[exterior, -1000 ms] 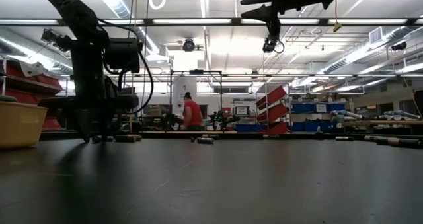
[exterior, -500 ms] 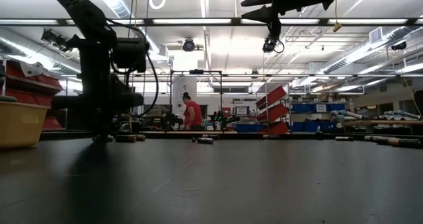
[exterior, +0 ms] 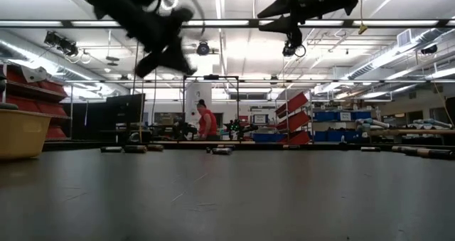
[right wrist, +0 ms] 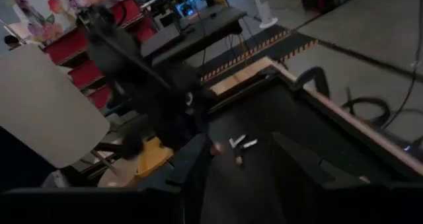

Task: Sort batteries
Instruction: Put the black battery into the yellow bin

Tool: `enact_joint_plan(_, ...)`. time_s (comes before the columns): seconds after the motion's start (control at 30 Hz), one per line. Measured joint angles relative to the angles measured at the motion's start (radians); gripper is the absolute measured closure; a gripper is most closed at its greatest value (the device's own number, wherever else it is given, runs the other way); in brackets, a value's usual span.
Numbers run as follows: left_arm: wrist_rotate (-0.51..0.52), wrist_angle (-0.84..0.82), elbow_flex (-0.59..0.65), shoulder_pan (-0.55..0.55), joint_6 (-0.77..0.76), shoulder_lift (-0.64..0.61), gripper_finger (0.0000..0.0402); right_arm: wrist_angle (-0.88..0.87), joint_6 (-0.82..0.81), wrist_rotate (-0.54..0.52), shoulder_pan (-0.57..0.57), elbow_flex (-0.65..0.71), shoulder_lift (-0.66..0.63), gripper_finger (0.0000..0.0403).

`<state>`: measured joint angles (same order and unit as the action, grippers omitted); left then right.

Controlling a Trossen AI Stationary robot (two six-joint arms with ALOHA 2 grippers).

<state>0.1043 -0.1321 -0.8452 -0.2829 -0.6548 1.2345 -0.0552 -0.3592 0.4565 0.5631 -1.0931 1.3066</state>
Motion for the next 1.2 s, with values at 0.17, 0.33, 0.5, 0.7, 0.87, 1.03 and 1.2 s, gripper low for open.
enact_joint_plan(0.17,-0.013,0.388,-0.017,-0.006,-0.011,0.033,0.0352,0.093,-0.015,0.039,-0.06,0.0,0.041,0.0254)
enact_joint_plan(0.33,-0.012,0.571,-0.015,-0.005,-0.058,0.075,0.0352,0.256,-0.069,0.025,-0.109,0.0,0.059,0.0254)
enact_joint_plan(0.5,-0.013,0.696,-0.014,0.011,-0.082,0.115,0.0352,0.284,-0.125,0.022,-0.112,0.0,0.089,0.0254)
enact_joint_plan(0.7,-0.03,0.748,-0.031,0.028,-0.059,0.142,0.0352,0.295,-0.169,0.019,-0.112,0.0,0.13,0.0249)
enact_joint_plan(0.87,-0.033,0.69,-0.074,0.041,-0.023,0.141,0.0352,0.342,-0.174,0.046,-0.112,0.001,0.132,0.0249)
enact_joint_plan(1.03,-0.039,0.683,-0.102,0.043,0.001,0.141,0.0352,0.391,-0.196,0.064,-0.112,0.001,0.132,0.0249)
enact_joint_plan(1.2,-0.039,0.669,-0.103,0.043,0.002,0.141,0.0352,0.447,-0.226,0.067,-0.112,0.001,0.132,0.025)
